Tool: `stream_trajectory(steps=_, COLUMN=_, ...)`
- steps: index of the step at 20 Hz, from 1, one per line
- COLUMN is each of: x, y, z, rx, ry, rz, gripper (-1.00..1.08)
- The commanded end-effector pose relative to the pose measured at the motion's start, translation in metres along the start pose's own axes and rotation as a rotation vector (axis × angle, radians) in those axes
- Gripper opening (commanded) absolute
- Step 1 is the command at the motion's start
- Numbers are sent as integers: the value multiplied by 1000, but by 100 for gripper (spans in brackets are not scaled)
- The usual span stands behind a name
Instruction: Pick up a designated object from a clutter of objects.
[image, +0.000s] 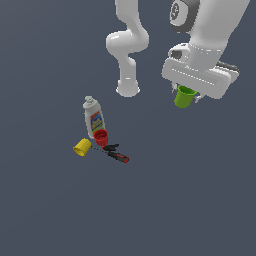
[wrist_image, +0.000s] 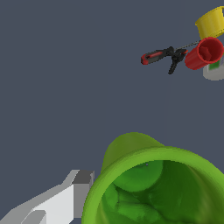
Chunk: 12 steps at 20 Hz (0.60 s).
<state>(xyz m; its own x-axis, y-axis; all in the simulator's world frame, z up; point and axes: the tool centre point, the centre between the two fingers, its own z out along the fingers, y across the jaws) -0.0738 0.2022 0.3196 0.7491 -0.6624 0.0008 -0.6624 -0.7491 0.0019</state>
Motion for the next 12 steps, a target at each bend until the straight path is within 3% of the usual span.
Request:
stream_trajectory(steps=1, x=-13, y=9, z=-23, rx=1, ry=1, rz=0, gripper=-100)
stream_trajectory(steps=12, x=-53, y=33, z=-98, rx=1, ry=0, rz=0, gripper=-100)
